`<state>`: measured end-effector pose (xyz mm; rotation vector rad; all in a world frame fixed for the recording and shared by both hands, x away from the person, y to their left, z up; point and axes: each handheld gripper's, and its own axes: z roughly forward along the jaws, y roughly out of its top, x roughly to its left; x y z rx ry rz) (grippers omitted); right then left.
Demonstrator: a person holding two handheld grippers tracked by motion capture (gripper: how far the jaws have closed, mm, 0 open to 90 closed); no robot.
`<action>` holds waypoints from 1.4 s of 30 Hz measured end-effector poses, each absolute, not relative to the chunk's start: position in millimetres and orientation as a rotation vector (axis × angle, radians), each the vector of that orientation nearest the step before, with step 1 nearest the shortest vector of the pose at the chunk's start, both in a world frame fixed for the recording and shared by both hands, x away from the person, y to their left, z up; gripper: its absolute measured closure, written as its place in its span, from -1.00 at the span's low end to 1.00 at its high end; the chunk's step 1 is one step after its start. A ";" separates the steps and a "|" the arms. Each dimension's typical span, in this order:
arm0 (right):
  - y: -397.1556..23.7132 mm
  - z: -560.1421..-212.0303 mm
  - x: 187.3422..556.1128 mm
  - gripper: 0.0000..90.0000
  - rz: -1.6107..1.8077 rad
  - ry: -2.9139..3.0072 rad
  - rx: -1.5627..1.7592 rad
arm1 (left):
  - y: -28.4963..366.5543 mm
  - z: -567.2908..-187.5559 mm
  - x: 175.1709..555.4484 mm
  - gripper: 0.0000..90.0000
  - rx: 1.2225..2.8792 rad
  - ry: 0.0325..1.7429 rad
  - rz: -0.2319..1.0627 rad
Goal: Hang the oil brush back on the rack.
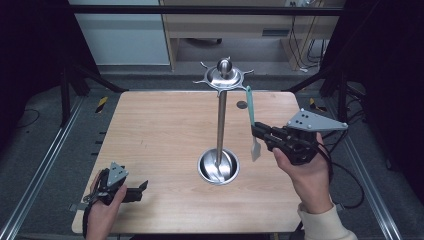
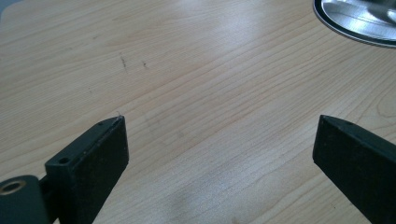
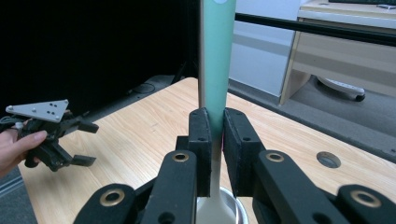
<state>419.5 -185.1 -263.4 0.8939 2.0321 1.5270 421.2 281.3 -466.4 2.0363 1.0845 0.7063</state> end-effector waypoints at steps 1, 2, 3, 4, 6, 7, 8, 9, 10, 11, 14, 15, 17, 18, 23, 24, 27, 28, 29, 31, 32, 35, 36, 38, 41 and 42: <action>-184.2 -264.2 420.1 0.82 1.528 2.031 0.897 | 281.1 -466.5 421.2 -0.93 2.036 1.084 0.706; -184.2 -264.2 420.1 0.82 1.528 2.031 0.897 | 281.1 -466.5 421.2 -0.93 2.036 1.084 0.706; -182.1 -265.6 421.6 0.82 1.534 2.031 0.901 | 280.9 -466.3 421.1 -0.93 2.038 1.084 0.706; -180.9 -266.4 422.5 0.82 1.537 2.029 0.900 | 280.9 -466.5 421.2 -0.93 2.035 1.083 0.706; -178.4 -267.8 424.4 0.82 1.534 2.029 0.902 | 281.0 -466.5 421.1 -0.93 2.036 1.083 0.706; -177.2 -268.5 425.6 0.82 1.535 2.029 0.899 | 281.1 -466.4 421.1 -0.93 2.036 1.084 0.706; -176.2 -269.0 426.2 0.82 1.537 2.030 0.903 | 281.3 -466.4 421.2 -0.93 2.035 1.084 0.706; -176.2 -269.0 426.2 0.82 1.537 2.030 0.903 | 281.3 -466.4 421.2 -0.93 2.035 1.084 0.706; -174.4 -270.0 428.2 0.82 1.540 2.026 0.902 | 281.3 -466.4 421.2 -0.93 2.035 1.083 0.706; -173.8 -270.3 428.6 0.82 1.542 2.025 0.906 | 281.3 -466.4 421.2 -0.93 2.035 1.083 0.705; -171.7 -272.1 430.5 0.82 1.548 2.015 0.909 | 280.9 -466.2 421.0 -0.93 2.037 1.083 0.705; -171.4 -272.6 430.7 0.82 1.550 2.013 0.909 | 280.9 -466.2 421.0 -0.93 2.037 1.083 0.706; -170.9 -273.3 431.1 0.82 1.556 2.010 0.913 | 281.0 -466.4 421.2 -0.93 2.038 1.084 0.705; -170.8 -273.5 431.2 0.82 1.557 2.009 0.912 | 281.0 -466.5 421.2 -0.93 2.038 1.084 0.705; -169.5 -274.1 431.4 0.82 1.558 2.005 0.911 | 280.8 -466.4 421.2 -0.93 2.039 1.083 0.704; -169.3 -274.1 431.4 0.82 1.558 2.006 0.911 | 280.8 -466.4 421.2 -0.93 2.039 1.083 0.704; -168.8 -274.1 431.4 0.82 1.558 2.006 0.912 | 280.7 -466.5 421.3 -0.93 2.039 1.083 0.703; -168.7 -274.1 431.6 0.82 1.559 2.006 0.910 | 280.7 -466.5 421.3 -0.93 2.039 1.083 0.703; -168.7 -274.1 431.6 0.82 1.559 2.006 0.910 | 280.7 -466.5 421.3 -0.93 2.039 1.083 0.703; -168.3 -274.2 431.8 0.82 1.560 2.005 0.913 | 280.6 -466.5 421.4 -0.93 2.038 1.082 0.703; -168.3 -274.3 432.0 0.82 1.557 2.005 0.908 | 280.6 -466.6 421.4 -0.93 2.040 1.082 0.702; -167.8 -274.4 432.4 0.82 1.557 2.003 0.908 | 280.6 -466.6 421.3 -0.93 2.039 1.083 0.703; -167.3 -274.5 432.6 0.82 1.555 2.001 0.911 | 280.7 -466.5 421.3 -0.93 2.039 1.083 0.703; -167.2 -274.8 433.2 0.82 1.555 1.998 0.909 | 280.7 -466.6 421.3 -0.93 2.039 1.083 0.703; -166.9 -275.0 433.7 0.82 1.557 1.996 0.913 | 280.6 -466.7 421.4 -0.93 2.039 1.083 0.702; -166.8 -275.0 433.9 0.82 1.556 1.997 0.912 | 280.6 -466.7 421.4 -0.93 2.040 1.083 0.701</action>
